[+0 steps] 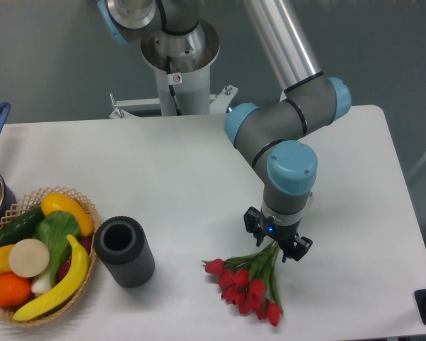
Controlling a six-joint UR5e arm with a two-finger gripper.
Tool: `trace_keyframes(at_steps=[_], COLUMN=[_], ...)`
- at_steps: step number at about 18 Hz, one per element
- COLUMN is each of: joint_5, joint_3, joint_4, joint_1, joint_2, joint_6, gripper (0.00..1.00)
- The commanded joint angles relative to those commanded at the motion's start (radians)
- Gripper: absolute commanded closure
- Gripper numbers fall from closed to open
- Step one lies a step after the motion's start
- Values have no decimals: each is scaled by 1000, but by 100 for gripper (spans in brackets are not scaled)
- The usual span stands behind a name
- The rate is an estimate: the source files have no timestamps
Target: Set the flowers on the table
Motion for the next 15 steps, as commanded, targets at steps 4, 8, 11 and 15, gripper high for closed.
trace_keyframes(at_steps=[4,8,11,15], joint_5=[-3,-3,-3,0], joint_3=[-2,0,-2,-2], joint_4=[2,3,9,12], joint_1=[17,18,17,14], joint_2=[32,38,40,37], joint_6=[8,8,5,0], gripper=[0,0,0,0])
